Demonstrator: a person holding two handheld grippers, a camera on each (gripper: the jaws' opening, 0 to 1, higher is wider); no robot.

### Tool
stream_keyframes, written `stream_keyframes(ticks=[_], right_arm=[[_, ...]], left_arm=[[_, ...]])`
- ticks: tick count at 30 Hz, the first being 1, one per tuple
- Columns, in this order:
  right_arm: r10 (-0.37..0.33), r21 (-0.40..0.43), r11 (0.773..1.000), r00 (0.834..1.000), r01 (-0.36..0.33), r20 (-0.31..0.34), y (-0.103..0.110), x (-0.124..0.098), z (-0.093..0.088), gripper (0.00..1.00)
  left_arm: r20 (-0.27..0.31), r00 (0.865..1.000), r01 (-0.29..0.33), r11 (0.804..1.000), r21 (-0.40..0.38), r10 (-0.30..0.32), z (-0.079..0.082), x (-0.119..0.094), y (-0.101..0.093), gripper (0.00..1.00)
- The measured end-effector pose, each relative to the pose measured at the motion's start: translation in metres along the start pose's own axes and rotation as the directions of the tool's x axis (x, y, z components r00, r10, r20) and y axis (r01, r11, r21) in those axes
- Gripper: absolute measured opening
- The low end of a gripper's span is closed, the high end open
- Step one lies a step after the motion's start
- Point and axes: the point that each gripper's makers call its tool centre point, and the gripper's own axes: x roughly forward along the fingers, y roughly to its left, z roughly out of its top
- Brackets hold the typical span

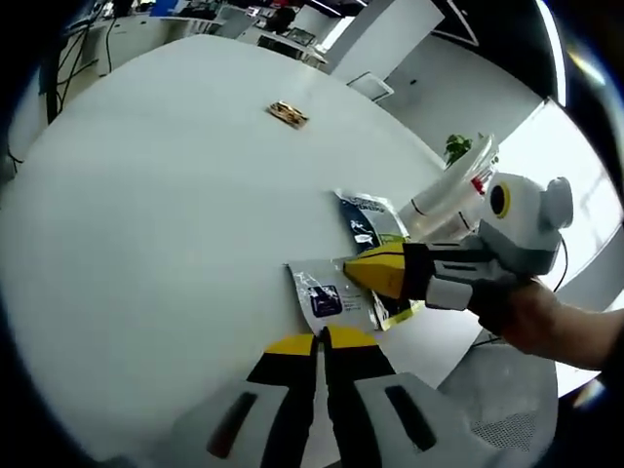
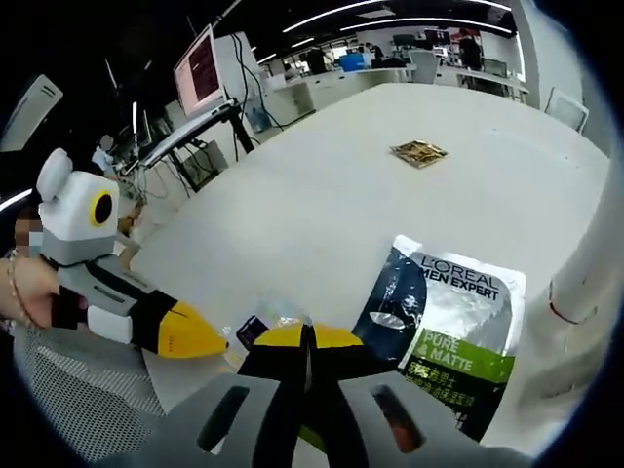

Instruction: Arrange the skincare products in the storage area until every visible bottle or jar stands upright without overlapping.

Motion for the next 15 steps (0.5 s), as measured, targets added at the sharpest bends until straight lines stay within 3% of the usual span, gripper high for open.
stream_keyframes(ticks=[10, 15], right_arm=[[0.000, -0.037, 0.999, 1.000, -0.001, -0.015, 0.0011, 0.0033, -0.0020, 0.01], [-0.001, -0.101, 0.995, 1.000, -0.001, -0.020, 0.0025, 0.0036, -0.0022, 0.01]], left_arm=[[-0.027, 0.999, -0.028, 0.997, 0.075, 0.030, 0.0004, 0.0020, 0.0024, 0.00], [-0.088, 0.994, -0.038, 0.976, 0.213, 0.058, -0.0070, -0.0002, -0.0011, 0.02]])
